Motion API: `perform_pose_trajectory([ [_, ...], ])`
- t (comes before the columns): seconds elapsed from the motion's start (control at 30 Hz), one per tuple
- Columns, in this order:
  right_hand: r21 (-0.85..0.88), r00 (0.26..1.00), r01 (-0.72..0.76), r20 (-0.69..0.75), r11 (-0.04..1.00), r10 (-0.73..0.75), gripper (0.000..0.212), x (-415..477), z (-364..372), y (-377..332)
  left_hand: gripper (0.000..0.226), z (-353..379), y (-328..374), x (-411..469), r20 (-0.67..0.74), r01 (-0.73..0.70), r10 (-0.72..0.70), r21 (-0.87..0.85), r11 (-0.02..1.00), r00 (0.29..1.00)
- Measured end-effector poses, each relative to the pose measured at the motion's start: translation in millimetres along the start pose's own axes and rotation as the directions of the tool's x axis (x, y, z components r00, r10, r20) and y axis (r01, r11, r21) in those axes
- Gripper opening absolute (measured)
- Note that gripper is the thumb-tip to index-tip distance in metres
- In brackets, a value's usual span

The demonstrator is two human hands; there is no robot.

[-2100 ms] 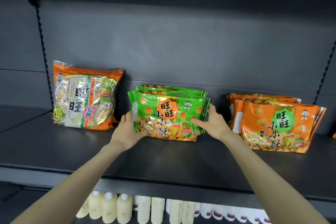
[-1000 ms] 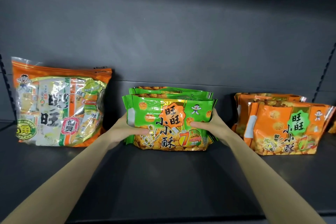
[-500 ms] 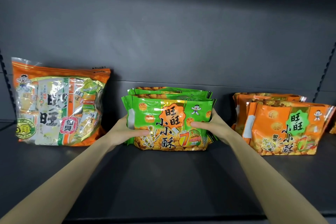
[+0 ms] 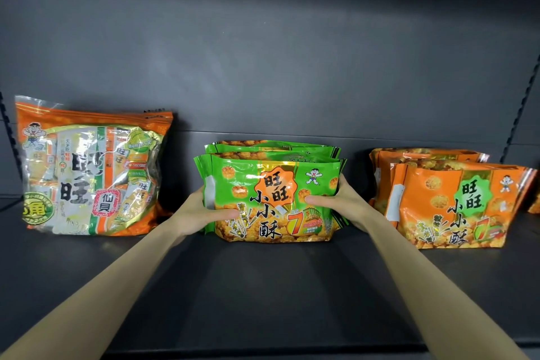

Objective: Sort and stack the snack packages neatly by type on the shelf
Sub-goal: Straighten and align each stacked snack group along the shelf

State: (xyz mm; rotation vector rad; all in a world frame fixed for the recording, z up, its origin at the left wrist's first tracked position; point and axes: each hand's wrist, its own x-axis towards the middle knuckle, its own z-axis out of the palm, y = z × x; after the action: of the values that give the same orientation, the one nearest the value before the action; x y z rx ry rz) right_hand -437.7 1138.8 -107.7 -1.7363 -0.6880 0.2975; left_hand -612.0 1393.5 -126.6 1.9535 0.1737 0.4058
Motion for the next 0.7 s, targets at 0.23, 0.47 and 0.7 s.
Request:
perform_pose_trajectory([
  [0.23,-0.009,1.000,-0.010,0.004,1.000,0.010,0.080,-0.9,4.0,-3.1,0.090,-2.0,1.6,-0.7,0.003,-0.019,0.019,-0.052,0.998,1.000],
  [0.47,-0.029,1.000,-0.019,0.011,0.999,0.019,0.083,-1.2,4.2,-4.9,0.089,-0.9,5.3,-3.9,0.001,-0.031,0.031,-0.064,0.997,1.000],
  [0.7,-0.054,1.000,-0.019,0.006,0.998,0.019,0.086,-1.2,3.3,-4.7,0.088,-2.4,2.2,-3.5,-0.010,0.019,-0.019,-0.024,1.000,1.000],
])
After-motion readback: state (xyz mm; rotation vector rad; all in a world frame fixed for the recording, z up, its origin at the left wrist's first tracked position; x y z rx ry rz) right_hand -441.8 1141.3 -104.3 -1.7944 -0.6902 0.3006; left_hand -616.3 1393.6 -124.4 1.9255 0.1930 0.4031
